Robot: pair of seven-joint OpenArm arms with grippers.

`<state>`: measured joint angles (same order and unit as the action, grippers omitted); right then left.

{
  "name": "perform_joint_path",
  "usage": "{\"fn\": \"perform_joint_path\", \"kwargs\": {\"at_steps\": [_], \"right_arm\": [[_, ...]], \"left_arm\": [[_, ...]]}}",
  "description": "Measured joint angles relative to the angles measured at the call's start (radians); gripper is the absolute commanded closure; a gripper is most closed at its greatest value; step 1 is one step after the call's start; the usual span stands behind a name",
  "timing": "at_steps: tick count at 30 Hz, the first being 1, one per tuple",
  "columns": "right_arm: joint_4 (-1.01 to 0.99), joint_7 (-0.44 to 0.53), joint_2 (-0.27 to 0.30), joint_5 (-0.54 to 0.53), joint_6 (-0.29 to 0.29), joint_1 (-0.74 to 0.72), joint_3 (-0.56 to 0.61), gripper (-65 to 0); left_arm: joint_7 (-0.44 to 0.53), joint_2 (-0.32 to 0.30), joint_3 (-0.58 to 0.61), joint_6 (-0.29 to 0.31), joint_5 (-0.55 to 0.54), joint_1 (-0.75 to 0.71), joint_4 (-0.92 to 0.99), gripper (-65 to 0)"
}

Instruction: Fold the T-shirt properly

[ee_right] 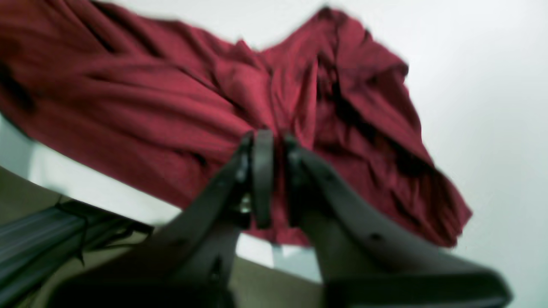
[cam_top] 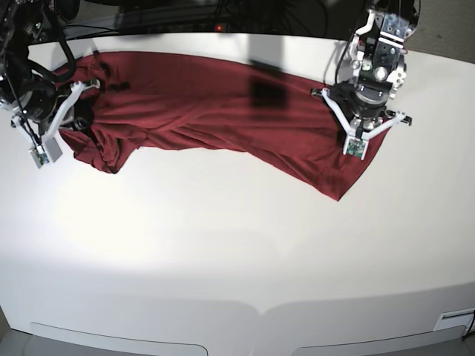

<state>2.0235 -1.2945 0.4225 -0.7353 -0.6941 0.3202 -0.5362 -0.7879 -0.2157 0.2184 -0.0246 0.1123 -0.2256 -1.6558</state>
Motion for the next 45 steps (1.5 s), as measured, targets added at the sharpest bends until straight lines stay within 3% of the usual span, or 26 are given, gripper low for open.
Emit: {"fn": "perform_joint_path", "kwargs": {"at_steps": [2, 8, 11, 15, 17, 22, 27, 30, 36, 40, 45], "right_arm": [[0.000, -0.031, 0.011, 0.003, 0.000, 0.040, -0.001, -9.0], [0.000, -0.004, 0.013, 0.033, 0.000, 0.114, -0.047, -9.0], [0.000, 0.093, 0.015, 0.033, 0.000, 0.112, -0.084, -9.0], [0.000, 0.303, 0.013, 0.031, 0.000, 0.112, -0.092, -9.0], [-0.002, 0.386, -0.010, 0.026, 0.000, 0.098, -0.092, -9.0], [-0.062, 0.390, -0.095, 0.033, 0.001, 0.008, -0.092, -8.9], [-0.222, 0.417, -0.179, 0.049, 0.001, -0.078, -0.041, -8.9], [-0.393, 0.446, -0.179, 0.074, 0.001, -0.153, 0.068, -8.9], [-0.661, 0.513, -0.179, 0.266, 0.003, -0.328, 0.230, -5.5], [-0.720, 0.521, -0.168, 0.288, 0.000, -0.362, 0.223, -5.5], [-0.723, 0.510, -0.109, 0.325, -0.003, -0.359, 0.154, -5.5]], "left_arm": [[-0.004, -0.002, -0.001, -0.003, 0.003, 0.009, 0.003, 0.0], [-0.023, -0.003, -0.001, -0.003, 0.005, 0.018, 0.005, 0.0], [-0.023, -0.003, -0.001, -0.003, 0.007, 0.018, 0.005, 0.0], [-0.035, -0.003, -0.001, -0.006, 0.066, 0.032, 0.010, 0.0], [-0.071, -0.011, -0.001, -0.037, 0.080, 0.052, 0.013, 0.0], [-0.157, -0.020, -0.053, -0.077, 0.116, 0.073, 0.018, 0.0], [-0.159, -0.019, -0.072, -0.077, 0.093, 0.073, 0.018, 0.0], [-0.159, -0.019, -0.072, -0.077, 0.070, 0.073, 0.010, 0.0], [-0.158, -0.019, -0.070, -0.077, 0.066, 0.071, 0.006, 0.0], [-0.158, -0.019, -0.070, -0.077, 0.066, 0.071, 0.006, 0.0], [-0.158, -0.019, -0.070, -0.077, 0.066, 0.071, 0.006, 0.0]]}}
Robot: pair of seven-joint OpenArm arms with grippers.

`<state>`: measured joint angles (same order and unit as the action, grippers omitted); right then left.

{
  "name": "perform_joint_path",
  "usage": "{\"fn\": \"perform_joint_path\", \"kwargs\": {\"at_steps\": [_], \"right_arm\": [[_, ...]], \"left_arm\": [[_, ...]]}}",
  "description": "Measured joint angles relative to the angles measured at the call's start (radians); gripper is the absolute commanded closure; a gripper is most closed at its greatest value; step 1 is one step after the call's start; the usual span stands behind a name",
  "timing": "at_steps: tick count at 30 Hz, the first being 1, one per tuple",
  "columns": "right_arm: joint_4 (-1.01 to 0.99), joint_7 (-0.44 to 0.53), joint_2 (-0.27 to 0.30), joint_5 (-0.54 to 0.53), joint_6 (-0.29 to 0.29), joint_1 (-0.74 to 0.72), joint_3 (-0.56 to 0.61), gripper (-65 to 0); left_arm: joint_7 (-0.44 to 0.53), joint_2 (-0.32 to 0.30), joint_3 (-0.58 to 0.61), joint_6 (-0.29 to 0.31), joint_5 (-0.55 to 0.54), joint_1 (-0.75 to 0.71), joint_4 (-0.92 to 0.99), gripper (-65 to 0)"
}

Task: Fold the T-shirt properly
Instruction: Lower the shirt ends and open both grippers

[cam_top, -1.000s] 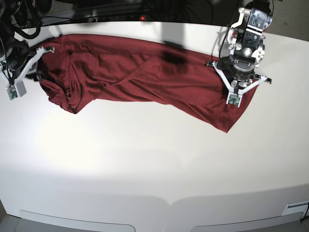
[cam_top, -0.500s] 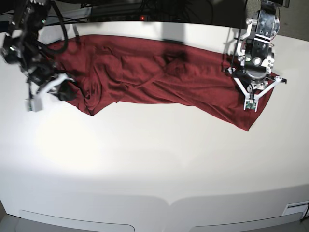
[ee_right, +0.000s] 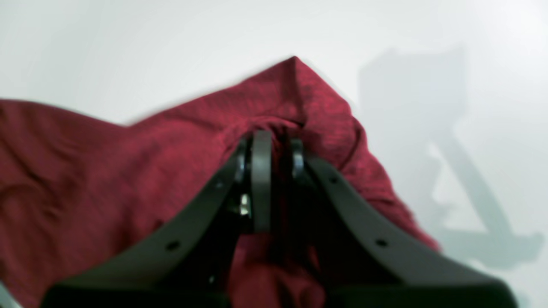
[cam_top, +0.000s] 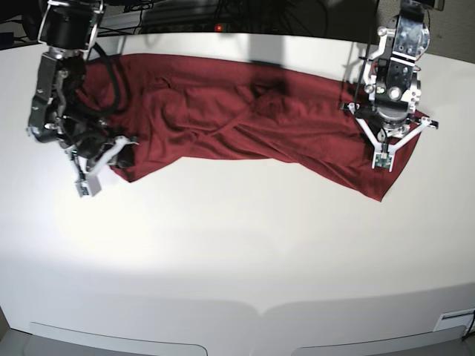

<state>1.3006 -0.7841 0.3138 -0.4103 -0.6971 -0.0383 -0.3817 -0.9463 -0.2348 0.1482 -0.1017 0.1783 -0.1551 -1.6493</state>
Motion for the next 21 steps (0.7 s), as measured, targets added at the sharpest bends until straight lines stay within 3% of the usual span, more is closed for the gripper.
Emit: {"fn": "perform_joint_path", "kwargs": {"at_steps": [7, 14, 18, 21], "right_arm": [[-0.001, -0.009, 0.085, 0.001, 0.004, 0.003, -0.076, -5.5], [-0.001, -0.017, 0.083, -0.011, 0.004, 0.003, -0.073, -5.5], [-0.001, -0.020, 0.102, -0.114, 0.004, 0.002, -0.073, -5.5], [0.014, -0.026, 0.101, -0.123, 0.004, 0.003, -0.073, -5.5]], "left_arm": [[-0.005, 0.000, 0.000, 0.000, 0.000, 0.000, 0.000, 0.0], [-0.008, 0.000, 0.000, 0.000, 0.005, 0.002, -0.003, 0.0], [-0.025, 0.000, 0.000, 0.003, 0.013, -0.003, -0.072, 0.0], [-0.018, 0.000, 0.000, 0.004, 0.016, 0.002, -0.159, 0.0]]}}
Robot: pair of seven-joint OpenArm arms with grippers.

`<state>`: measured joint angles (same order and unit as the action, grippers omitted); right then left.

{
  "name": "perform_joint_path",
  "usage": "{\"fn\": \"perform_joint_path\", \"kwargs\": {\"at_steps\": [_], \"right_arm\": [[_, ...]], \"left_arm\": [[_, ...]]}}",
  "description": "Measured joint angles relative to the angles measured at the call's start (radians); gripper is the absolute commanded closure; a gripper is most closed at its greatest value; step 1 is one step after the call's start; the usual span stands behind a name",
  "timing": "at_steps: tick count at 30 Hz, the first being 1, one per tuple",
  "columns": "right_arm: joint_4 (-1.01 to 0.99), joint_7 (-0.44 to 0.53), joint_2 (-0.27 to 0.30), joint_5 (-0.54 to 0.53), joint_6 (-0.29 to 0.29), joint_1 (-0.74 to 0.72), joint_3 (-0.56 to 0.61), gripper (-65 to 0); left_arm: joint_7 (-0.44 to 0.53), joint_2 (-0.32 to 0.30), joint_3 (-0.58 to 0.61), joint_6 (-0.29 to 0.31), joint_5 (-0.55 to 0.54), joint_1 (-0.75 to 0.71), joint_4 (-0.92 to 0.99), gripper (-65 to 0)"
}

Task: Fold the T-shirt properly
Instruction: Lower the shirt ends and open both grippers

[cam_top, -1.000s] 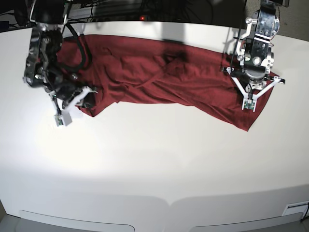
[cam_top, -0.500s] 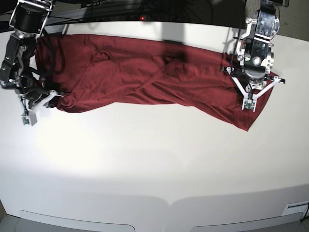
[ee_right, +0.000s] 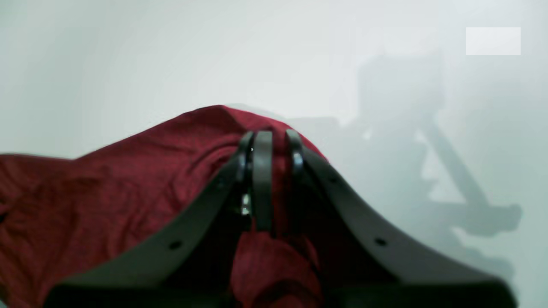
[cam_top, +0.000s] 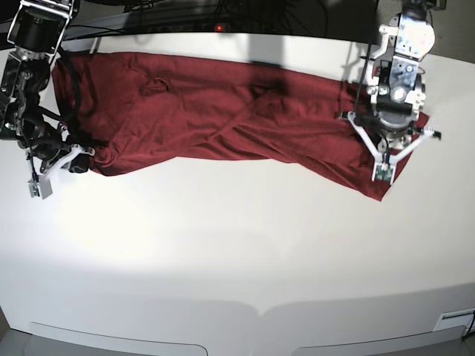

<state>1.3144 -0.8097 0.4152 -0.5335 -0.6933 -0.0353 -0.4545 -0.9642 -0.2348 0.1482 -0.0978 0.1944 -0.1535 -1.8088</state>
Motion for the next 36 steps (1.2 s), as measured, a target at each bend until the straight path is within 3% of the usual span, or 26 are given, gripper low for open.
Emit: {"fn": "perform_joint_path", "kwargs": {"at_steps": [6, 15, 16, 19, 21, 26, 30, 32, 36], "right_arm": [[0.069, -0.010, 0.000, -0.040, 0.000, 0.000, 0.000, -5.5], [0.124, -0.033, 0.001, -0.042, 0.000, 0.000, 0.000, -5.5], [0.124, -0.033, 0.000, -0.042, 0.000, 0.000, 0.000, -5.5], [0.124, -0.034, 0.000, -0.042, 0.000, 0.000, 0.000, -5.6], [0.124, -0.038, 0.001, -0.042, 0.000, 0.000, 0.000, -5.6], [0.124, -0.046, 0.000, -0.042, 0.000, 0.000, 0.000, -5.6], [0.124, -0.082, 0.000, -0.149, 0.000, 0.000, 0.000, -5.6], [0.124, -0.092, -0.002, -0.177, 0.000, -0.001, 0.000, -5.6], [0.124, -0.135, -0.014, -0.210, 0.000, 0.001, 0.000, -5.6]], "left_arm": [[-0.001, 0.000, 0.000, 0.000, 0.023, 0.001, -0.104, 0.0], [-0.046, 0.000, 0.000, 0.000, 0.050, -0.006, -0.105, 0.0], [-0.047, 0.000, 0.000, 0.000, 0.050, -0.007, -0.105, -5.3], [-0.045, 0.000, 0.000, 0.000, 0.052, -0.006, -0.105, -30.0], [-0.047, 0.000, 0.000, 0.000, 0.052, -0.007, -0.105, -37.5], [-0.046, 0.000, 0.000, 0.000, 0.052, -0.007, -0.105, -37.8], [0.090, 0.000, 0.000, 0.000, 0.041, -0.007, -0.105, -37.8], [0.126, 0.000, 0.000, 0.015, -0.044, -0.001, -0.105, -37.8], [0.138, 0.000, 0.002, 0.132, -0.301, -0.002, -0.104, -37.8]]}}
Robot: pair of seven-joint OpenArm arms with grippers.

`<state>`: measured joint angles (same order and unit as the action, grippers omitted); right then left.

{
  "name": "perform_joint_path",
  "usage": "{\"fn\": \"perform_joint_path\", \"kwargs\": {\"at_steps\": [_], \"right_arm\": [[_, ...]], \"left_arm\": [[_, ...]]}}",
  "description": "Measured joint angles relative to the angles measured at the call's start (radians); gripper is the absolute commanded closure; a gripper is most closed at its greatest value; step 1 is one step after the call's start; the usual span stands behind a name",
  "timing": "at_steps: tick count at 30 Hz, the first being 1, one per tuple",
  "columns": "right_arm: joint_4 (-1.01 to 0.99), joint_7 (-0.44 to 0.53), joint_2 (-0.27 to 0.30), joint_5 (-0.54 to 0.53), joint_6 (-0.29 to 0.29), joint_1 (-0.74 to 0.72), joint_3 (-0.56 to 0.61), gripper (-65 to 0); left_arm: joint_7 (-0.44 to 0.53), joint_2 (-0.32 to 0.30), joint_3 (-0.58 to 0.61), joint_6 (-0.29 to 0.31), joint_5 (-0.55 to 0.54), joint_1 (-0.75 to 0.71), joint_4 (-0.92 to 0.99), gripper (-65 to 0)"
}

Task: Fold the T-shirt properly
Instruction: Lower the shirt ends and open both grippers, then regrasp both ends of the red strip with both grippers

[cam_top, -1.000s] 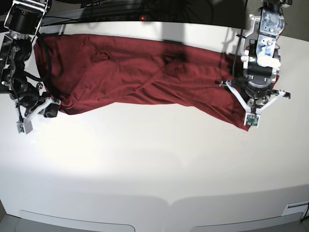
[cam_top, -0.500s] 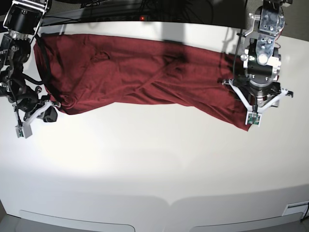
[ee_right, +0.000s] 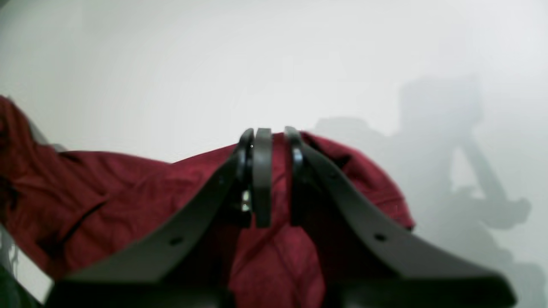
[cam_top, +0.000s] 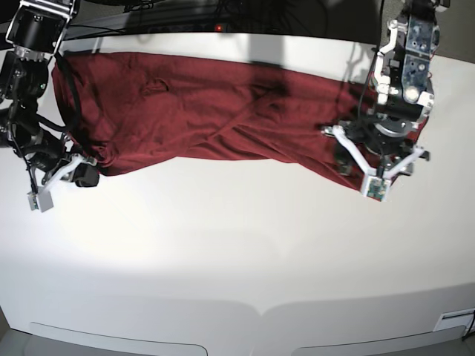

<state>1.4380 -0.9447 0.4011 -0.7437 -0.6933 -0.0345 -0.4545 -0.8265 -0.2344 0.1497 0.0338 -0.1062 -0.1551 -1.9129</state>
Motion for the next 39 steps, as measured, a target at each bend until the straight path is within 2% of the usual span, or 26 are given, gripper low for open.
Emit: {"fn": "perform_joint_path", "kwargs": {"at_steps": [7, 12, 18, 21, 25, 28, 30, 34, 36, 39], "right_arm": [[0.002, -0.041, -0.043, -0.080, 0.000, 0.035, 0.000, -5.6], [0.002, -0.051, -0.072, -0.080, 0.000, 0.063, 0.003, -5.6], [0.002, -0.052, -0.078, -0.071, 0.000, 0.088, 0.003, -5.6], [0.002, -0.032, -0.100, 0.004, 0.000, 0.101, 0.002, -5.6], [0.002, 0.072, -0.156, 0.109, 0.000, 0.098, 0.006, -5.5], [-0.003, 0.115, -0.162, 0.204, 0.000, 0.085, 0.058, -5.5], [-0.030, 0.137, -0.159, 0.262, 0.000, 0.065, 0.110, -5.5], [-0.150, 0.227, -0.157, 0.352, -0.001, 0.008, 0.198, -5.5], [-0.219, 0.288, -0.158, 0.359, -0.005, -0.024, 0.218, -5.5], [-0.291, 0.299, -0.157, 0.361, -0.019, -0.073, 0.220, -5.5]], "left_arm": [[0.060, 0.000, -0.002, 0.000, 0.008, 0.003, 0.053, -37.8], [0.073, 0.002, -0.001, 0.005, -0.002, 0.063, 0.187, -37.8], [0.092, 0.001, 0.000, 0.016, 0.001, 0.138, 0.337, -37.8], [0.154, 0.002, -0.001, 0.019, -0.005, 0.144, 0.443, -37.8], [0.227, 0.003, -0.002, 0.023, -0.016, 0.185, 0.555, -37.8], [0.261, 0.003, -0.005, 0.014, 0.005, 0.204, 0.600, -37.8], [0.254, 0.008, -0.004, -0.031, 0.020, 0.215, 0.609, -37.8], [0.210, 0.007, -0.004, -0.034, 0.027, 0.233, 0.610, -37.8], [0.201, 0.005, -0.004, -0.037, 0.027, 0.233, 0.610, -37.8], [0.198, 0.002, -0.005, -0.049, 0.031, 0.233, 0.610, -37.8]]}}
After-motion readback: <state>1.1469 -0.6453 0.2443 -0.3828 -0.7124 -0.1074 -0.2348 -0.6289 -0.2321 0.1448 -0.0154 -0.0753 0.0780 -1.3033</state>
